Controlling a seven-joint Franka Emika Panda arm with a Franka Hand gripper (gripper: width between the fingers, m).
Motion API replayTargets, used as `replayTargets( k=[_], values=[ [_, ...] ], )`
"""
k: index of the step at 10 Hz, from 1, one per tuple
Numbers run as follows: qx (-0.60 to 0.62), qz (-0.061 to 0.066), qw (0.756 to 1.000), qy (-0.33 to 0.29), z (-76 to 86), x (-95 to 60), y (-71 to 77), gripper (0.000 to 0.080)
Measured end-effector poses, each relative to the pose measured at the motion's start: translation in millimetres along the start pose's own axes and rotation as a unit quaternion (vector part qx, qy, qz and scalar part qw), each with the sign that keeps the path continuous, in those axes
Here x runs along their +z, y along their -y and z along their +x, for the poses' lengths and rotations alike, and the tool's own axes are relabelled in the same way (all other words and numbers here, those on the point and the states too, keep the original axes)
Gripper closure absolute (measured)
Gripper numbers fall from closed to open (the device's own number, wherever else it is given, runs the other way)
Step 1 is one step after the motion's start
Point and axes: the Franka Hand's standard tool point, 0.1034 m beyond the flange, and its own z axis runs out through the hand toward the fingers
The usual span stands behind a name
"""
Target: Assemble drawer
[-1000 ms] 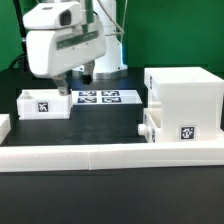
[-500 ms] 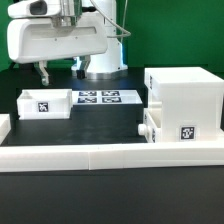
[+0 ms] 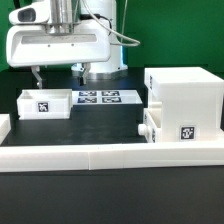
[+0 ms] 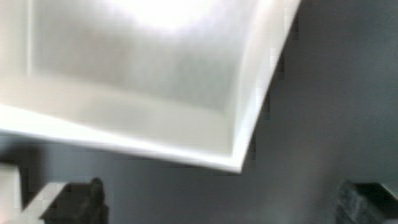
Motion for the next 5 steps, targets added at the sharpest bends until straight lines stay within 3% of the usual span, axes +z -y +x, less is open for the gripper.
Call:
replayTargets(
  k=[3, 5],
  values=[
    [0.132, 0.005, 0.991, 0.005, -6.2, 5.4, 4.6, 0.0150],
    [0.122, 0.000, 0.992, -0.003, -9.5, 12.3, 0.9, 0.0150]
  ],
)
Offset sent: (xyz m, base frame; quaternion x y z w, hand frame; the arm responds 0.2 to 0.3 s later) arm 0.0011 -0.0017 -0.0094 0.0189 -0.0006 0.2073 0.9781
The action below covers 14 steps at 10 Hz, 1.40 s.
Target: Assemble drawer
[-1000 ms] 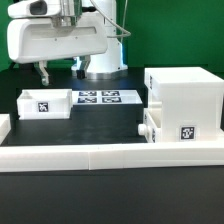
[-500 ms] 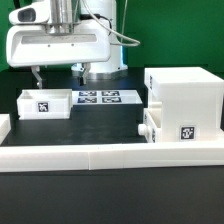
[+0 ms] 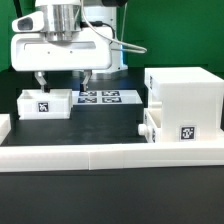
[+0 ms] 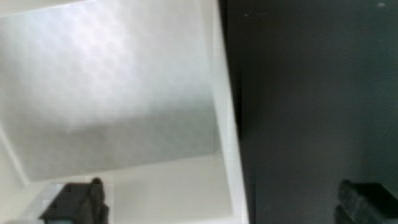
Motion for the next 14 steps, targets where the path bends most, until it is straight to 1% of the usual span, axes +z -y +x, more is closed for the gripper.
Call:
replayTargets(
  k=[1, 2, 5, 7, 9, 14],
  values=[
    [-0.011, -0.005, 1.000, -0.009, -3.6, 5.1, -1.7, 0.0150],
    [-0.011, -0.003, 1.000, -0.004, -4.5, 5.4, -0.3, 0.0150],
    [-0.016, -0.003, 1.000, -0.002, -5.0, 6.4, -0.4, 0.0150],
    [-0.041, -0.001, 0.999, 0.008, -12.9, 11.6, -3.9, 0.0150],
    [-0.071, 0.003, 0.997, 0.023, -22.3, 18.3, -3.6, 0.0150],
    [-0.078, 0.004, 0.997, 0.025, -23.7, 19.6, -5.1, 0.0150]
  ],
)
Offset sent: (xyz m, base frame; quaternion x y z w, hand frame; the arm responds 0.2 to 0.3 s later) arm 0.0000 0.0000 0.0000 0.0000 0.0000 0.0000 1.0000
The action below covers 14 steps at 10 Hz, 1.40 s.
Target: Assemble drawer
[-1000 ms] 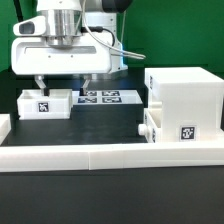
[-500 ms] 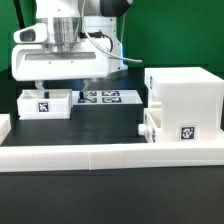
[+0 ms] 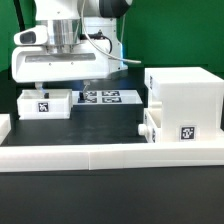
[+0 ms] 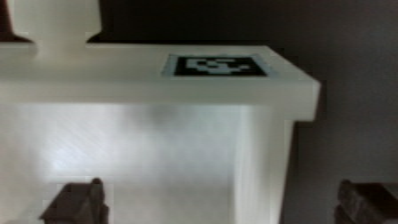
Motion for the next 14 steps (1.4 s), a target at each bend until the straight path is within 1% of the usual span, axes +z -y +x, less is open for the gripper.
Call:
replayTargets(
  k=[1, 2, 3, 5, 8, 10, 12, 13, 14],
  values=[
    [0.003, 0.002, 1.000, 0.005, -1.5, 0.6, 1.1, 0.0150],
    [0.004, 0.010, 1.000, 0.018, -4.9, 2.3, 4.3, 0.0150],
    [0.002, 0.011, 1.000, 0.021, -5.6, 2.8, 4.8, 0.0150],
    [0.003, 0.014, 1.000, 0.028, -11.3, 9.2, 5.0, 0.0150],
    [0.003, 0.004, 1.000, 0.017, -17.8, 14.7, 4.8, 0.0150],
    [-0.001, 0.004, 1.000, 0.017, -17.6, 15.1, 8.4, 0.0150],
    [-0.002, 0.004, 1.000, 0.017, -17.5, 15.1, 8.6, 0.0407],
    [-0.002, 0.004, 1.000, 0.017, -17.5, 15.1, 8.6, 0.0603],
    [-0.002, 0.004, 1.000, 0.017, -17.5, 15.1, 8.6, 0.0603]
  ],
)
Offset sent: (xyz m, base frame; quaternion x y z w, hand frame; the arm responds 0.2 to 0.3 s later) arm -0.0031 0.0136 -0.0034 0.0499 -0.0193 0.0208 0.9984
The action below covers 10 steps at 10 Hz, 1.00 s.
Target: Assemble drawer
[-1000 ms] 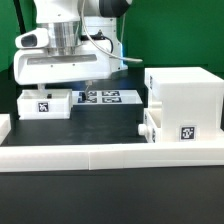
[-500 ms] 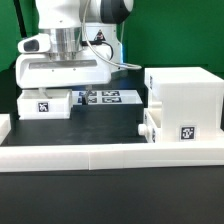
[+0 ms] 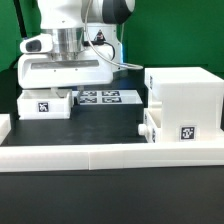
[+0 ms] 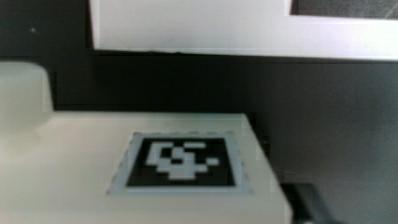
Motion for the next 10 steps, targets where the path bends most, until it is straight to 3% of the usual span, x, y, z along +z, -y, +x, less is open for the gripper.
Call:
replayTargets(
  k=[1, 2, 7, 9, 10],
  values=[
    [0.000, 0.000, 1.000, 0.000, 0.0, 0.0, 0.0, 0.0728],
    [0.000, 0.000, 1.000, 0.000, 0.2, -0.1, 0.0, 0.0757],
    [-0.006, 0.000, 1.000, -0.001, 1.2, -0.9, 0.6, 0.0757],
    [-0.068, -0.002, 0.998, -0.010, 14.3, -15.5, 9.8, 0.0757],
    [-0.091, 0.007, 0.996, 0.002, 17.9, -21.6, 10.7, 0.0757]
  ],
)
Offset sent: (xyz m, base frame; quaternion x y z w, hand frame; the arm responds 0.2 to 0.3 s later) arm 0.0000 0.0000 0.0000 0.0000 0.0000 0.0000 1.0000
